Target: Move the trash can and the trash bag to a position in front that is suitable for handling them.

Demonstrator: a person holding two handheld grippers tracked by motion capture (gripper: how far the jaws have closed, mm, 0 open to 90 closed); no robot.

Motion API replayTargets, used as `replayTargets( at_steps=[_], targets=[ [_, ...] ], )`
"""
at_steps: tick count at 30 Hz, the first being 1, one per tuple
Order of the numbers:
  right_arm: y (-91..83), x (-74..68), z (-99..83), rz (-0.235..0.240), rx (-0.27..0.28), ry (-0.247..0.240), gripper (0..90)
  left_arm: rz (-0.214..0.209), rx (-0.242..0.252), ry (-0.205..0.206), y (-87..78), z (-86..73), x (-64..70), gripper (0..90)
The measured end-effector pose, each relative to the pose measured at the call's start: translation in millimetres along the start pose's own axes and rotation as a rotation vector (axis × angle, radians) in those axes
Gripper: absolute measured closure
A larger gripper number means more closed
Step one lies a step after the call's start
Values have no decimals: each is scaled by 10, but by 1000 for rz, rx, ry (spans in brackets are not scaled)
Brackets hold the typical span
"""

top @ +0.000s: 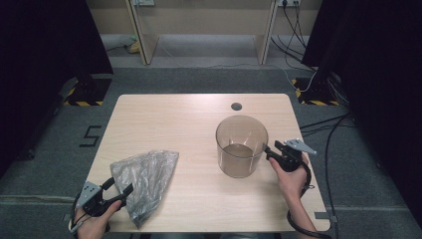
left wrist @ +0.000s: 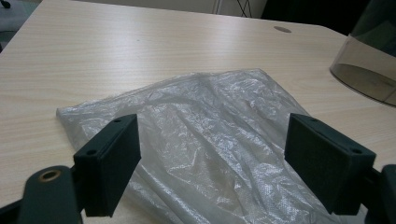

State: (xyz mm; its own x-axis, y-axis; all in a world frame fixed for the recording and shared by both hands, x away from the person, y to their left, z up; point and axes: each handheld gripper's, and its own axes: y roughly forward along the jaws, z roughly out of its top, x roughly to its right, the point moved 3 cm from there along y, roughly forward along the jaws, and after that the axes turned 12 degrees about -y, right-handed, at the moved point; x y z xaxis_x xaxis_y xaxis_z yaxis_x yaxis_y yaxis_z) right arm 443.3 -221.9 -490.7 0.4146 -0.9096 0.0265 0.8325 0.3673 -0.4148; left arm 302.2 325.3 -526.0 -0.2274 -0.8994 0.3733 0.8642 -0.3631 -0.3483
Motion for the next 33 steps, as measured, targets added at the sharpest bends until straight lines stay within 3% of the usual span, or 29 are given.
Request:
replayTargets(
  at_steps=[11, 15, 19, 21, 23, 27, 29, 31, 33],
  targets=[
    [311, -404, 197, 82, -24, -56, 432, -1, -6, 6, -38, 2, 17, 176],
    [301, -412, 194, 98, -27, -54, 418, -20, -42, 31, -162, -23, 66, 179],
    [137, -281, 117, 82, -30, -33, 415, -48, -87, 53, -336, -63, 69, 182],
    [31, -199, 77, 67, -30, -25, 414, -59, -110, 78, -388, -74, 71, 189],
    [-77, -140, 42, 62, -25, -18, 413, -102, -146, 99, -417, -94, 124, 192],
    [-252, -59, -33, 46, -7, -3, 412, -202, -238, 172, -378, -205, 350, 178],
    [-310, -32, -57, 40, -4, 5, 409, -244, -278, 233, -309, -275, 479, 174],
    [-352, -27, -63, 40, -1, 2, 408, -239, -311, 306, -242, -329, 569, 207],
    [-375, -37, -67, 43, 2, -2, 407, -238, -362, 357, -175, -369, 625, 309]
  ],
)
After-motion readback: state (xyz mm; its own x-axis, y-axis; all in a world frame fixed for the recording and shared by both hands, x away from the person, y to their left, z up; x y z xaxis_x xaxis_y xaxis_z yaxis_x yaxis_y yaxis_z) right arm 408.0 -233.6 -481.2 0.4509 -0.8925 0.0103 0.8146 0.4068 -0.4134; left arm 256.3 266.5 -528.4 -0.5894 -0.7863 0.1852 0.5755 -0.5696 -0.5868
